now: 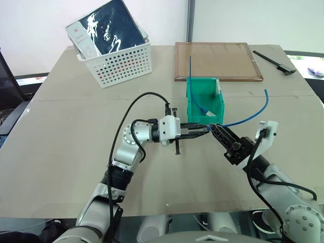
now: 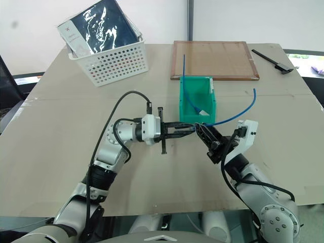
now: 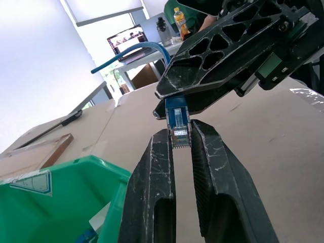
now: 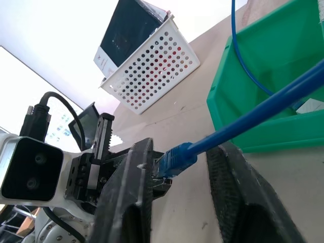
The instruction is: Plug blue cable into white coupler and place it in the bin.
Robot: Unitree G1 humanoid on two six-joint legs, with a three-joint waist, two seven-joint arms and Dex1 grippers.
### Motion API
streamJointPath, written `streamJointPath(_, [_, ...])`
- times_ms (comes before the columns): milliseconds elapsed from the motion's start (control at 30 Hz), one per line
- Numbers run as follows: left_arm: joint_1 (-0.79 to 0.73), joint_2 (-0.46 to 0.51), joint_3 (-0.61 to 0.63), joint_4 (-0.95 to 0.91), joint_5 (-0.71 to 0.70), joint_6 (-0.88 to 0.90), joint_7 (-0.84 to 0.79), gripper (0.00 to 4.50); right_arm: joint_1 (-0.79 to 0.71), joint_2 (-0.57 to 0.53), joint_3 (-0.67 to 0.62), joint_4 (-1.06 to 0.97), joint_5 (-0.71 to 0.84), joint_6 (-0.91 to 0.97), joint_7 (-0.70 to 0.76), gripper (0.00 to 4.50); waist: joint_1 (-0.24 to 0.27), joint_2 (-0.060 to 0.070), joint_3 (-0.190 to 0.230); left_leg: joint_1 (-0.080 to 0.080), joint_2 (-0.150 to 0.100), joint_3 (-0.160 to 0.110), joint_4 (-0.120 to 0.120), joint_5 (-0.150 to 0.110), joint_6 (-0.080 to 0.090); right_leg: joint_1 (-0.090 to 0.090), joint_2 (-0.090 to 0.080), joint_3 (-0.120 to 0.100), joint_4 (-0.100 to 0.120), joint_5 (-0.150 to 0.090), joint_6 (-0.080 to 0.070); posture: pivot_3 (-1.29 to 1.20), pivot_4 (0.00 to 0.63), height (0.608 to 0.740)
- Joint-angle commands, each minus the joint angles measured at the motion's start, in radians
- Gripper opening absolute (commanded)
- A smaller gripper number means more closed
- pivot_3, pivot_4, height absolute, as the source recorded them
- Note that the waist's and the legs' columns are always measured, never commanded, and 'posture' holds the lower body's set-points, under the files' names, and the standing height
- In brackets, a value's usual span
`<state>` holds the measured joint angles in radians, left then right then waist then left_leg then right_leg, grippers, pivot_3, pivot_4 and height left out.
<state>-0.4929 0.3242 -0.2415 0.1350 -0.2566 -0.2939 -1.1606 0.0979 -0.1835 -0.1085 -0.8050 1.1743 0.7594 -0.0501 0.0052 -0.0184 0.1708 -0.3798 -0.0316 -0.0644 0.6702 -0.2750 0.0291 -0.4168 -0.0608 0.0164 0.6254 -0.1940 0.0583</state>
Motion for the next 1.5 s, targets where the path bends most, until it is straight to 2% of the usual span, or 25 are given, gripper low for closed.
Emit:
streamJointPath(33, [0.001,0.006,0.010,-0.047,0.002,-0.019,0.017,0.00,-0.016,-0.027,0.019,-0.013,0.046,-0.018,0.005,0.09,-0.003,0.000,0.000,0.000,0.000,0.000,0.000,0.000,0.000,0.000,0.000,0.000,0.000,0.000,0.000,0.00,0.150,0.740])
streamJointPath(300, [0.011,0.015,0.018,-0.046,-0.010,0.001,0.024,0.00,-0.022,-0.091,0.041,0.005,0.088,-0.031,0.022,0.09,-0.014,0.000,0.000,0.000,0.000,0.000,0.000,0.000,0.000,0.000,0.000,0.000,0.000,0.000,0.000,0.00,0.150,0.740])
streamJointPath(367, [0.025,0.030,0.040,-0.078,-0.058,0.094,0.034,0.96,-0.030,-0.106,0.036,0.015,0.101,-0.035,0.025,0.00,-0.017,0.000,0.000,0.000,0.000,0.000,0.000,0.000,0.000,0.000,0.000,0.000,0.000,0.000,0.000,0.00,0.150,0.740])
streamJointPath(400, [0.035,0.040,0.051,-0.096,-0.072,0.126,0.041,1.23,-0.033,-0.115,0.032,0.020,0.108,-0.037,0.029,0.00,-0.019,0.000,0.000,0.000,0.000,0.000,0.000,0.000,0.000,0.000,0.000,0.000,0.000,0.000,0.000,0.00,0.150,0.740])
streamJointPath(433, [0.049,0.053,0.070,-0.114,-0.079,0.154,0.062,1.84,-0.039,-0.124,0.027,0.026,0.117,-0.038,0.034,0.00,-0.020,0.000,0.000,0.000,0.001,0.000,0.000,0.000,0.000,0.000,0.000,0.000,0.000,0.000,0.000,0.00,0.150,0.740])
streamJointPath(467, [0.063,0.068,0.090,-0.135,-0.088,0.192,0.085,2.21,-0.043,-0.134,0.022,0.034,0.125,-0.041,0.039,0.00,-0.021,0.000,0.000,0.000,0.001,0.000,0.000,0.000,0.000,0.000,0.000,0.000,0.000,0.000,0.000,0.00,0.150,0.740])
streamJointPath(500, [0.087,0.095,0.116,-0.164,-0.117,0.255,0.096,2.71,-0.048,-0.144,0.015,0.046,0.131,-0.043,0.049,0.00,-0.022,0.000,0.000,0.000,0.001,0.000,0.000,0.000,0.000,0.000,0.000,0.000,0.000,0.000,0.000,0.00,0.150,0.740])
streamJointPath(567, [0.137,0.157,0.171,-0.225,-0.170,0.366,0.114,3.45,-0.060,-0.165,0.000,0.075,0.136,-0.046,0.072,0.00,-0.025,0.000,0.000,0.000,0.001,0.000,0.000,0.000,0.000,0.000,0.001,0.000,0.000,0.000,0.000,0.00,0.150,0.740])
streamJointPath(600, [0.159,0.186,0.201,-0.253,-0.194,0.416,0.129,4.05,-0.066,-0.176,-0.008,0.090,0.141,-0.048,0.085,0.00,-0.025,0.000,0.000,0.001,0.002,0.000,-0.001,0.000,0.000,0.000,0.001,0.001,0.000,0.000,0.000,0.00,0.150,0.740])
streamJointPath(633, [0.183,0.219,0.238,-0.281,-0.219,0.465,0.143,4.34,-0.073,-0.185,-0.014,0.108,0.142,-0.049,0.099,0.00,-0.025,0.001,0.000,0.001,0.002,0.000,-0.001,0.000,0.000,0.000,0.002,0.000,0.000,0.000,0.000,0.00,0.150,0.740])
streamJointPath(800, [0.312,0.372,0.409,-0.352,-0.300,0.623,0.160,4.34,-0.103,-0.208,-0.017,0.180,0.124,-0.051,0.170,0.00,-0.020,0.001,0.001,0.000,0.002,-0.001,-0.001,0.000,0.000,0.000,0.002,0.000,0.000,0.000,0.000,0.00,0.150,0.740])
streamJointPath(967, [0.401,0.463,0.500,-0.287,-0.288,0.636,0.132,4.34,-0.134,-0.195,0.007,0.225,0.094,-0.050,0.219,0.00,-0.018,0.001,0.001,0.000,0.002,0.000,-0.001,0.000,0.000,-0.001,0.002,0.000,-0.001,0.000,0.000,0.00,0.150,0.740])
streamJointPath(1167, [0.441,0.440,0.475,-0.221,-0.206,0.550,0.153,4.34,-0.140,-0.178,0.026,0.229,0.066,-0.050,0.234,0.00,-0.016,0.001,0.001,0.000,0.002,0.000,-0.001,0.000,0.000,-0.001,0.001,0.001,-0.001,0.000,0.000,0.00,0.150,0.740])
streamJointPath(1267, [0.434,0.411,0.455,-0.135,-0.140,0.471,0.180,4.34,-0.129,-0.174,0.030,0.213,0.053,-0.052,0.230,0.00,-0.016,0.001,0.001,0.000,0.002,0.001,-0.001,0.000,0.000,-0.001,0.000,0.001,-0.001,0.000,0.000,0.00,0.150,0.740])
streamJointPath(1500, [0.387,0.379,0.414,-0.002,-0.087,0.379,0.156,4.34,-0.096,-0.161,0.024,0.180,0.036,-0.069,0.215,0.00,-0.016,0.001,0.001,0.000,0.002,0.001,-0.001,0.000,0.000,-0.001,0.000,0.000,-0.001,0.000,0.000,0.00,0.150,0.740])
